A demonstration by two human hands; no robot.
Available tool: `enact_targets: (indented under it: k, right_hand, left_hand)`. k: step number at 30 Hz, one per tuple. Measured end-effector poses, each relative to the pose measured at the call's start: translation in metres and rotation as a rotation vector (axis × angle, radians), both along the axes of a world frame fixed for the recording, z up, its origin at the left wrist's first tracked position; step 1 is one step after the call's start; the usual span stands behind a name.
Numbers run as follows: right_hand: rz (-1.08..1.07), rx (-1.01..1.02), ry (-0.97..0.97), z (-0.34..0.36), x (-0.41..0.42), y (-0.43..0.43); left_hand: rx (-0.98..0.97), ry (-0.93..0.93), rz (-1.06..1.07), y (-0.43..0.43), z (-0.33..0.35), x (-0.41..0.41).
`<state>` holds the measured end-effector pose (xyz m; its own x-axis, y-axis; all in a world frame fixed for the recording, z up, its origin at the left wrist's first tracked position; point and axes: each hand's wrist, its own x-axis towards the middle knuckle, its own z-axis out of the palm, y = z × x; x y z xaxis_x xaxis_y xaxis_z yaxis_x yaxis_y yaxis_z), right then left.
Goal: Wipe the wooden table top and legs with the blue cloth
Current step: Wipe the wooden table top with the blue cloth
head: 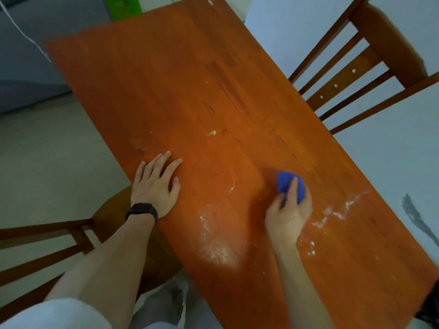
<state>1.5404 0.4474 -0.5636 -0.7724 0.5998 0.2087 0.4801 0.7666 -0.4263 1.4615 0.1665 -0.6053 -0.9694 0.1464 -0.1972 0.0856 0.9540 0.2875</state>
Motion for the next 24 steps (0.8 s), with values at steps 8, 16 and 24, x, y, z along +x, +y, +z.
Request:
enact_targets:
  k: [8, 16, 24]
  right_hand:
    - [0.617, 0.098, -0.286, -0.022, -0.047, -0.148]
    - [0.092, 0.132, -0.42, -0.027, 0.003, 0.015]
    - [0.301, 0.127, -0.192, -0.003, 0.022, -0.078]
  left_hand:
    - [0.051, 0.06, -0.005, -0.003, -0.012, 0.001]
    - [0.07, 0.104, -0.001, -0.004, -0.007, 0.002]
    - [0.075, 0.112, -0.012, -0.005, -0.008, 0.002]
